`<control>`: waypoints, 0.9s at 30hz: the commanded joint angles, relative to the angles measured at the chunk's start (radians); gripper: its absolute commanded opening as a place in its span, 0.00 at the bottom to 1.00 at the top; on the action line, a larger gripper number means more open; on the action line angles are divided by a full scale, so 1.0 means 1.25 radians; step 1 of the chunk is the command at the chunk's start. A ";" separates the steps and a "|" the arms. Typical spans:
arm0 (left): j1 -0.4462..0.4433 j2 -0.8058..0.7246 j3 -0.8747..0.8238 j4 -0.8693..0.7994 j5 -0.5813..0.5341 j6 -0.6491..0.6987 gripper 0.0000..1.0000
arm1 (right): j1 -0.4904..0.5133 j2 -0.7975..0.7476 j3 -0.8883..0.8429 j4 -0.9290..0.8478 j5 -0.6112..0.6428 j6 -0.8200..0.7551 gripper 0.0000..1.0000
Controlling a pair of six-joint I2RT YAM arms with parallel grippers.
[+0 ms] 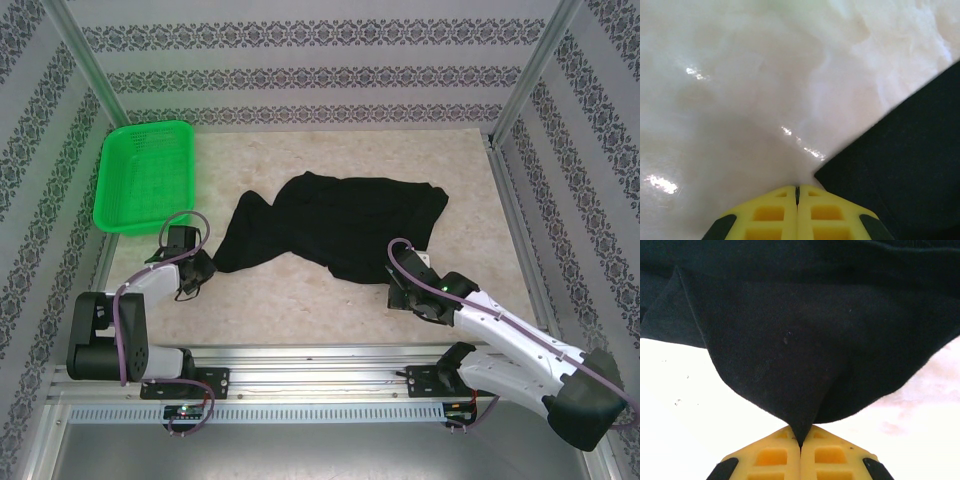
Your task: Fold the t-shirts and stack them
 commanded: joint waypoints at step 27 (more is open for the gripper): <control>-0.014 0.026 0.071 0.084 0.113 0.012 0.54 | 0.008 -0.030 0.016 -0.028 0.016 -0.024 0.00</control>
